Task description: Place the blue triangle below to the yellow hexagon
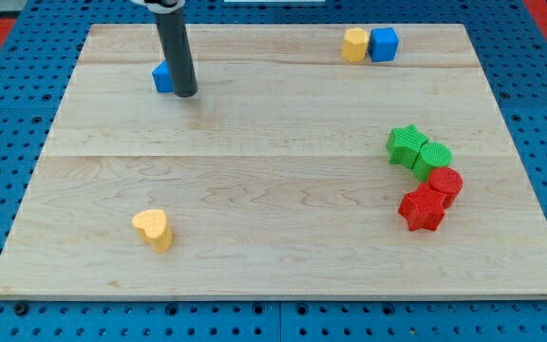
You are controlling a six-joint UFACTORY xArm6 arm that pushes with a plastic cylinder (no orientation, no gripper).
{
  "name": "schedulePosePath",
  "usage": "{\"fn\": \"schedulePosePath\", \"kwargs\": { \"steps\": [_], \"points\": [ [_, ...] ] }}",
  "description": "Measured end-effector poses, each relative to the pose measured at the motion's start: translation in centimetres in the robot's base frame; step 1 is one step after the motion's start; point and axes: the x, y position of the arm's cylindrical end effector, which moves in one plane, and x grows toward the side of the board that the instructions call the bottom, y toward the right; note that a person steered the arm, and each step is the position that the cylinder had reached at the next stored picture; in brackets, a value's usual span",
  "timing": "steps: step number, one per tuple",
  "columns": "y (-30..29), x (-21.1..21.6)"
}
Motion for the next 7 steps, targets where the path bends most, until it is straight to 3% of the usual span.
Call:
{"fn": "schedulePosePath", "kwargs": {
  "steps": [1,3,7],
  "points": [
    [-7.1,-3.3],
    [-18.1,-5.6],
    [6.3,-7.1]
  ]
}}
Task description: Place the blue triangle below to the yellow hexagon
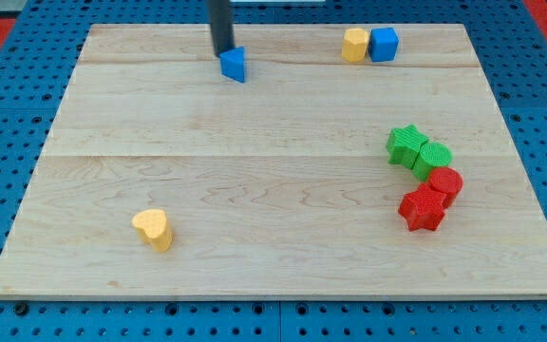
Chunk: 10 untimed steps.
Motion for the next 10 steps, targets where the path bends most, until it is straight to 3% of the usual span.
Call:
{"fn": "schedulePosePath", "kwargs": {
  "steps": [1,2,3,4,8,10],
  "points": [
    [3.4,0.0],
    [-2.1,-1.9],
    [-11.4,-4.5],
    [-12.0,0.2],
    [10.4,3.1],
    [12.5,8.6]
  ]
}}
